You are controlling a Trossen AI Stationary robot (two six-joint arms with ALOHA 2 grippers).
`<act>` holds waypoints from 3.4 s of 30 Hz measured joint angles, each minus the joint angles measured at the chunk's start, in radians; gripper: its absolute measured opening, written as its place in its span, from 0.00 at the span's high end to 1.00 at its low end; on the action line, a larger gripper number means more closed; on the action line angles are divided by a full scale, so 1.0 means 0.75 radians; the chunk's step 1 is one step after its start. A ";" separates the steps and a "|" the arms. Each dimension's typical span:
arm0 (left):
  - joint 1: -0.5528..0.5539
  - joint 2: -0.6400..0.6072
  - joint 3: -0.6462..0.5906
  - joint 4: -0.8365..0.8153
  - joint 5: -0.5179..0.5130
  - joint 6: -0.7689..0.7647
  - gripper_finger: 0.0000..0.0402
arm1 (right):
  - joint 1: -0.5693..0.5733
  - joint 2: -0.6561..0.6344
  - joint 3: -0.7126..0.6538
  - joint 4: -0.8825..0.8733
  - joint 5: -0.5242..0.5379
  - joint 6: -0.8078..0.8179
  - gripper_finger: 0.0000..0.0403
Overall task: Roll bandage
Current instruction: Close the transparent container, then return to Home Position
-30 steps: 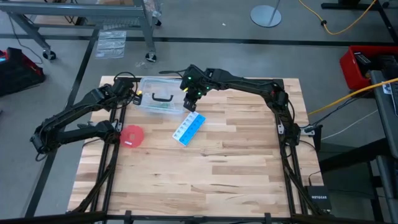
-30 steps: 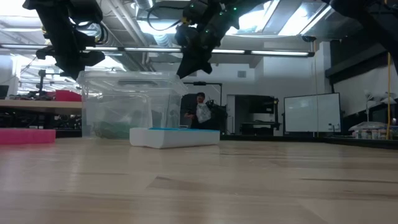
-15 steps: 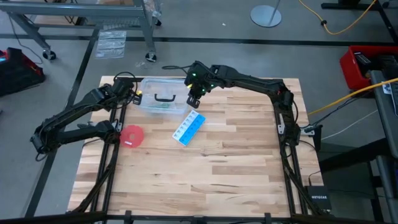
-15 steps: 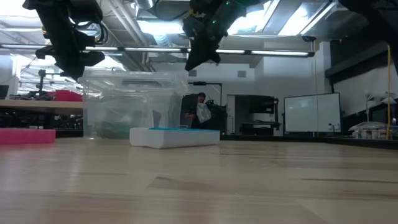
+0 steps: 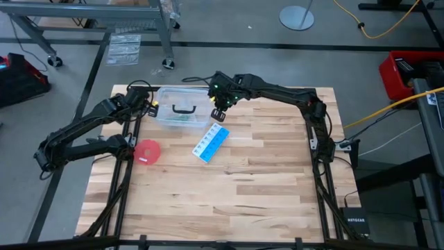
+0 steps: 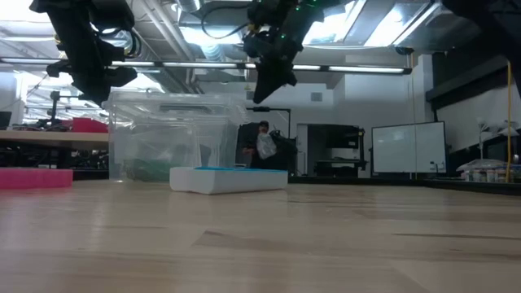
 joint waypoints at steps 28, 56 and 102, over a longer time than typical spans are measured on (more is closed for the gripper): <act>-0.001 0.001 0.000 0.000 0.002 0.000 1.00 | 0.026 0.135 -0.001 0.163 -0.134 0.010 1.00; -0.001 -0.400 0.408 -0.384 0.705 0.669 1.00 | -0.031 -0.399 0.002 -0.009 -0.075 -0.173 1.00; 0.004 -1.031 -0.762 1.124 1.781 0.125 1.00 | -0.080 -1.033 -1.340 0.842 -0.731 -0.107 1.00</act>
